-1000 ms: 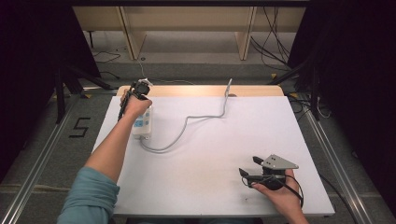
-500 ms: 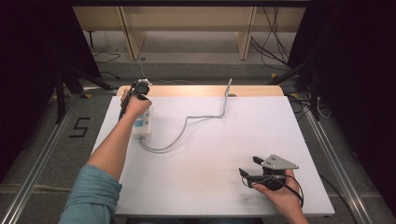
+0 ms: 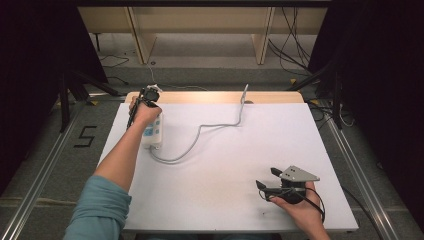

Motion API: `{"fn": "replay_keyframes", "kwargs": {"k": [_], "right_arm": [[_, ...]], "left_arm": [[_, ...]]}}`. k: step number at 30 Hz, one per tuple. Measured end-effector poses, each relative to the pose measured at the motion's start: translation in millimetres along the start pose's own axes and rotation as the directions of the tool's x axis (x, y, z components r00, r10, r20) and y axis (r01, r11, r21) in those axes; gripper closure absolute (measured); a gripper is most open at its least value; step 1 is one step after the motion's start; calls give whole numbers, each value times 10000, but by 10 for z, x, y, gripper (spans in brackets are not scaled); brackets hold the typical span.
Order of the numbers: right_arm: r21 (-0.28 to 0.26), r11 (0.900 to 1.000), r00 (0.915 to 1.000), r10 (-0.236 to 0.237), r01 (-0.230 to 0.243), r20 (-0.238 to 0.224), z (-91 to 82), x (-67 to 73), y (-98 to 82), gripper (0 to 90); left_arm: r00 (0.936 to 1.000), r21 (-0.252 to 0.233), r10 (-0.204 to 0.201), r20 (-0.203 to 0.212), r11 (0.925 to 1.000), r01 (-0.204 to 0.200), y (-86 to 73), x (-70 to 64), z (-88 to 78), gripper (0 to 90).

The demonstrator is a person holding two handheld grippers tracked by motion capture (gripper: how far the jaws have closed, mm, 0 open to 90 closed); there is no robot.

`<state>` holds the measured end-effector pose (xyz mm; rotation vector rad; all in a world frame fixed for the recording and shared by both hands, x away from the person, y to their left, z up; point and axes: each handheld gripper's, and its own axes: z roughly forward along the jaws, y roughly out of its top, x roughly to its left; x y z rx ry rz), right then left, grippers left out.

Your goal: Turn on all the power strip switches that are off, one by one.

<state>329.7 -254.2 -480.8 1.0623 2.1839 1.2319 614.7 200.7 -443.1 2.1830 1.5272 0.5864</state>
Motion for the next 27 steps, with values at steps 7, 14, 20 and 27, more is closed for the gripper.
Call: {"fn": "replay_keyframes", "kwargs": {"k": [7,14,20,27], "right_arm": [[13,10000,10000,1,-1,-2,2,2,0,279],[24,10000,10000,-26,26,-28,6,-1,0,279],[24,10000,10000,-22,23,-27,4,0,-1,279],[-9,10000,10000,-6,6,-6,-1,0,1,278]], "left_arm": [[10000,-47,-31,26,10000,31,8,-7,15,897],[10000,-57,29,-4,10000,-29,8,-16,24,897],[9999,-51,-149,-37,9999,149,3,16,24,897],[10000,-20,-86,12,10000,86,4,14,37,897]]}}
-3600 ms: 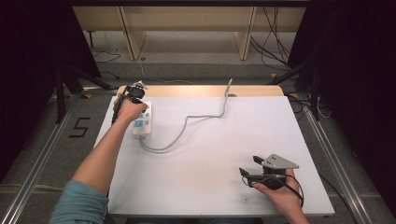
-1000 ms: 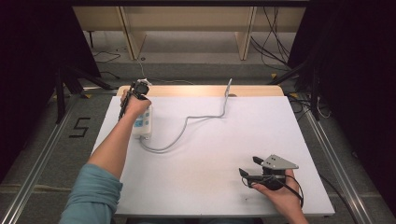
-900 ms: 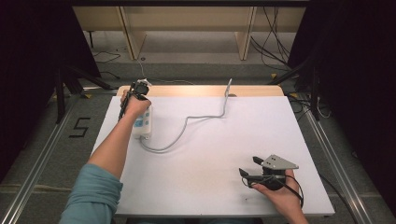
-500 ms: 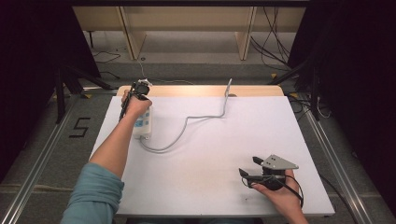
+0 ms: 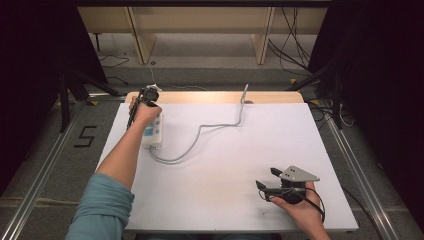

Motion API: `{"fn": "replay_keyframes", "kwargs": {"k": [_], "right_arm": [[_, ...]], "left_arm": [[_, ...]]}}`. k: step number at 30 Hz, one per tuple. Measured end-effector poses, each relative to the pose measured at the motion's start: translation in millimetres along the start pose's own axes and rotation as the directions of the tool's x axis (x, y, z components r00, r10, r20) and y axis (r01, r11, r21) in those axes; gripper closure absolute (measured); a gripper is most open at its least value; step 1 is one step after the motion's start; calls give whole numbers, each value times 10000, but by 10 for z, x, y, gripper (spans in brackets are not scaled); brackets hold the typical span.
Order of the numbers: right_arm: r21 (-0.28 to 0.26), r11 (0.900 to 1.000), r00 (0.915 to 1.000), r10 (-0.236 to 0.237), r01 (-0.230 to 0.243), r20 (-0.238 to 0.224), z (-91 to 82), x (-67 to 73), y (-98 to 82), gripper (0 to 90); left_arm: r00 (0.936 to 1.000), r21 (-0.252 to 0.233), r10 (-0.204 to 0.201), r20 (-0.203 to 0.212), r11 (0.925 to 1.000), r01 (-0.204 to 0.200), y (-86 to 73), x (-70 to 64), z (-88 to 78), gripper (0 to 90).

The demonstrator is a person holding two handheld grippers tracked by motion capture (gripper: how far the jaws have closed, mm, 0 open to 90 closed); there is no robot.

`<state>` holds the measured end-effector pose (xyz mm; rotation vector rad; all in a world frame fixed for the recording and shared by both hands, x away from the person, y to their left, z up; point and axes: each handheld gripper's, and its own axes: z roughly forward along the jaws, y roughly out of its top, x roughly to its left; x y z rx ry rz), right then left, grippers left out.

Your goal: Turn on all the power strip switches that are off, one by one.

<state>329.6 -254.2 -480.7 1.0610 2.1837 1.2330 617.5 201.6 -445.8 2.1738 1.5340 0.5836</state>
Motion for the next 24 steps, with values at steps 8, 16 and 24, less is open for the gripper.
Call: {"fn": "replay_keyframes", "kwargs": {"k": [8,16,24], "right_arm": [[18,10000,10000,-58,58,-21,6,-3,-1,278],[-27,10000,10000,-41,41,1,-9,1,-1,277],[-41,10000,10000,-32,32,-13,0,-5,7,278]], "left_arm": [[9994,47,-47,346,10000,45,2,-2,13,899],[9993,288,87,-354,9996,-77,-18,36,0,899],[9999,-122,-42,-125,9999,41,25,-7,-17,898]]}}
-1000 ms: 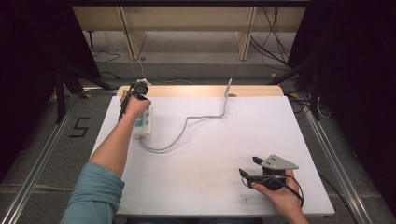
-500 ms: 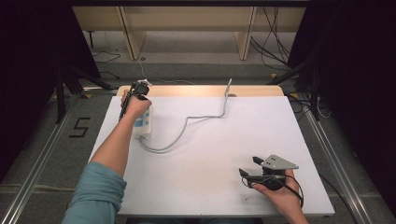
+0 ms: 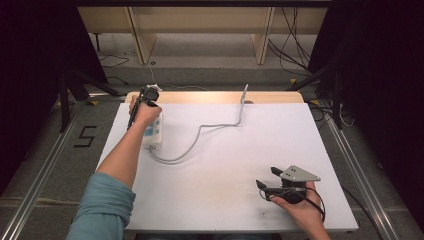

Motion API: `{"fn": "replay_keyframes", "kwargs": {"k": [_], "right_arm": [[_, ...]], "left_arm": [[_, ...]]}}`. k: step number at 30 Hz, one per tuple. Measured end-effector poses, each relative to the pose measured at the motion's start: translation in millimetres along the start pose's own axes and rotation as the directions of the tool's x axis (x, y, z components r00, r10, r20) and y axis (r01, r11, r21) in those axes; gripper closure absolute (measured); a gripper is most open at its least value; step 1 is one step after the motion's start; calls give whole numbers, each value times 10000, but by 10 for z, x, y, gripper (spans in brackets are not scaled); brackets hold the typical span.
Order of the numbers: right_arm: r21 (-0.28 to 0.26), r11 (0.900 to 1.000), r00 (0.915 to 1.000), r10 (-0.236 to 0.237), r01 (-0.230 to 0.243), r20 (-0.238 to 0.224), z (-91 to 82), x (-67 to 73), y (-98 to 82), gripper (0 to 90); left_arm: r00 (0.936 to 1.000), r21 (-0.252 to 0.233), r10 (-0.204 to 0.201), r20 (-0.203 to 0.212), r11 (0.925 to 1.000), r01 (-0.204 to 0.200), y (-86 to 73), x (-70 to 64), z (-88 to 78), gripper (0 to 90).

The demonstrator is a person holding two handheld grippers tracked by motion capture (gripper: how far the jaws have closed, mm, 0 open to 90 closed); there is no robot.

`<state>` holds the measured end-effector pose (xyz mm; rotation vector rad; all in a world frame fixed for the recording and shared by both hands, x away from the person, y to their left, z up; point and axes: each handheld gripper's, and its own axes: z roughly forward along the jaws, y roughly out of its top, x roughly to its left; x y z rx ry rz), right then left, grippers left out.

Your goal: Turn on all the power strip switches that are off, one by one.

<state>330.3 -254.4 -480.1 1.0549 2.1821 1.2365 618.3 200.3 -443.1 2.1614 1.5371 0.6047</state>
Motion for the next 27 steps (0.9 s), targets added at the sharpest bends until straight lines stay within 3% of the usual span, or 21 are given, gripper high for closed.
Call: {"fn": "replay_keyframes", "kwargs": {"k": [2,6,27], "right_arm": [[30,10000,10000,-27,27,-8,10,0,-2,279],[11,10000,10000,-36,36,10,2,7,3,278],[8,10000,10000,-69,69,-10,1,6,0,278]], "left_arm": [[10000,-197,3,-79,9998,-5,22,-12,-27,898],[10000,160,82,18,9998,-82,15,-15,-1,898],[9999,320,102,130,9994,-106,2,3,38,899]]}}
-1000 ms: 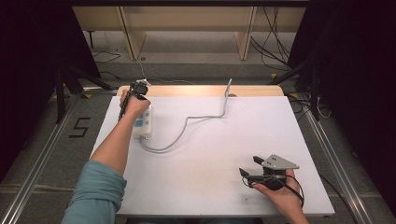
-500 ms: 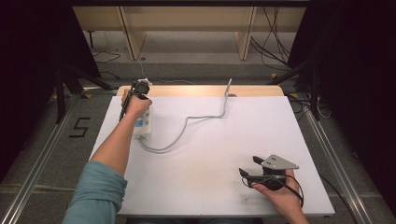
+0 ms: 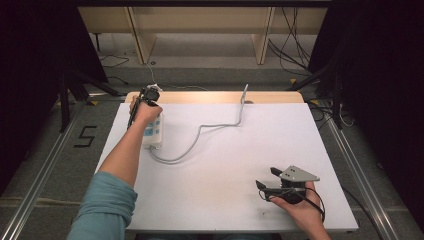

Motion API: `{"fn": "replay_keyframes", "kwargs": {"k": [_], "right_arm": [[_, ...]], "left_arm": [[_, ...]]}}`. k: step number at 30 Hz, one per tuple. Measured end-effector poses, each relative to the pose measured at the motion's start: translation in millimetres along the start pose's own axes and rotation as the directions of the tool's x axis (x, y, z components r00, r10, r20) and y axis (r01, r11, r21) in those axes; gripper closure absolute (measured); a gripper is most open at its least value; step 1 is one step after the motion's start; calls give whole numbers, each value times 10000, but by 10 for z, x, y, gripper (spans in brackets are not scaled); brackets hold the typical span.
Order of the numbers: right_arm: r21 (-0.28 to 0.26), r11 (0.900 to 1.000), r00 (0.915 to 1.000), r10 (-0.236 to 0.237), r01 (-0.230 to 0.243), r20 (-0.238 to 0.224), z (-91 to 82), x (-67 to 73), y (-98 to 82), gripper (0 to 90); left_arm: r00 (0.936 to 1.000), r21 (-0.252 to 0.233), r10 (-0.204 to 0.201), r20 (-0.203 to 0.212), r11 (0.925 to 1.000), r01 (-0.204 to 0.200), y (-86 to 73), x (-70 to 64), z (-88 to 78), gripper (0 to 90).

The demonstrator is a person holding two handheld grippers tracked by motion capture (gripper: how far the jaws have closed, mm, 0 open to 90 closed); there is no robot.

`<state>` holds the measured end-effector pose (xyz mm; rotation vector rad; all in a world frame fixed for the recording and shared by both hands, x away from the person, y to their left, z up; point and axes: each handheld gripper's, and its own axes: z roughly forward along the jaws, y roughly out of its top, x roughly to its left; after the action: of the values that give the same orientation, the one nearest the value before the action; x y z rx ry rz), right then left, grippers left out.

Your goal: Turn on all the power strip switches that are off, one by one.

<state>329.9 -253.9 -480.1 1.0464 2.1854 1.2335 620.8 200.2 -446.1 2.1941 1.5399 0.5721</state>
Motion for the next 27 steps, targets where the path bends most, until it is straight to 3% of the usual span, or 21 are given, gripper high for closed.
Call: {"fn": "replay_keyframes", "kwargs": {"k": [15,18,23,27], "right_arm": [[-47,10000,10000,-27,27,-23,-11,1,6,278],[-36,10000,10000,-24,24,-25,-12,3,5,278],[-43,10000,10000,-28,28,-2,-12,5,10,279],[-31,10000,10000,-41,40,-16,-9,11,12,279]], "left_arm": [[9988,210,395,-290,9990,-389,23,-52,17,899],[9990,135,363,-242,9993,-359,13,-45,15,898],[9999,-262,-111,12,9996,111,-23,5,1,896],[9999,-366,-147,4,9992,147,-45,16,-22,895]]}}
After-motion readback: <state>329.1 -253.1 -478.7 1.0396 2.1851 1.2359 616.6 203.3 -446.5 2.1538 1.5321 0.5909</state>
